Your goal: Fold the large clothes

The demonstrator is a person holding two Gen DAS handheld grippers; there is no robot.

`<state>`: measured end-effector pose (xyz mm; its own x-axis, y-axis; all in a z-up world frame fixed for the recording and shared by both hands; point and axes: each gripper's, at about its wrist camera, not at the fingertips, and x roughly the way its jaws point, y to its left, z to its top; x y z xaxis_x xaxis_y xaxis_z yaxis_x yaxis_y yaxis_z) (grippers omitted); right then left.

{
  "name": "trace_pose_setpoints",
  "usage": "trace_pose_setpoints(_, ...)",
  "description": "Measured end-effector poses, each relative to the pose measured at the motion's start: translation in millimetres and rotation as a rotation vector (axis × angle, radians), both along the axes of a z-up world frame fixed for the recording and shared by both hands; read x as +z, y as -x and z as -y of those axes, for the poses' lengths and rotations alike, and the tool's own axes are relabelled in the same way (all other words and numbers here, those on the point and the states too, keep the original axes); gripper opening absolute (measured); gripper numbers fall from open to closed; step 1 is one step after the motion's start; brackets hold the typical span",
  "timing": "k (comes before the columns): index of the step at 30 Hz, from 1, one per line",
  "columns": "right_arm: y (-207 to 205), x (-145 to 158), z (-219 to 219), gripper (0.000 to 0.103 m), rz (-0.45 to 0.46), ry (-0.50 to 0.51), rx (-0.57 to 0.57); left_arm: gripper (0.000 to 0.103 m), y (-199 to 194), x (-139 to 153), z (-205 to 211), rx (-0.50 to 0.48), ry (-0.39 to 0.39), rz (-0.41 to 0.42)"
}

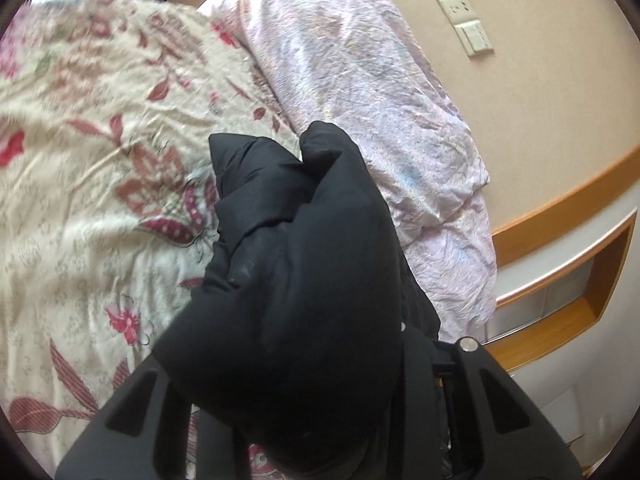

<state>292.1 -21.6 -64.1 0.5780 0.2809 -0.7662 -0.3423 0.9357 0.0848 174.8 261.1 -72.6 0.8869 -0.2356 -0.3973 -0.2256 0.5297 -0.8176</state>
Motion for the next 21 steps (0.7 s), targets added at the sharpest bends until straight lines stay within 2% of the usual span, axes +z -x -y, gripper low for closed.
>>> trace_pose_setpoints(6,-2.7,-1.2,-1.4,0.037,-0.003,0.001,-0.004,0.026,-1.3,45.1,27.6,-0.039,-0.155,0.066)
trace_pose_setpoints(11,-5.4,-2.9,-5.6,0.037,0.0,0.012,-0.012,0.026,-8.0,88.4,68.7,-0.112,-0.294,0.145)
trace_pose_setpoints(16,-8.6,-4.0,-10.6,0.037,0.001,0.013,-0.023,0.026,-17.8,118.8,114.0,-0.2,-0.38,0.198)
trace_pose_setpoints(21,-12.0,-4.5,-15.8,0.037,-0.004,0.006,-0.03,0.027,-28.1,136.6,163.5,-0.31,-0.44,0.25)
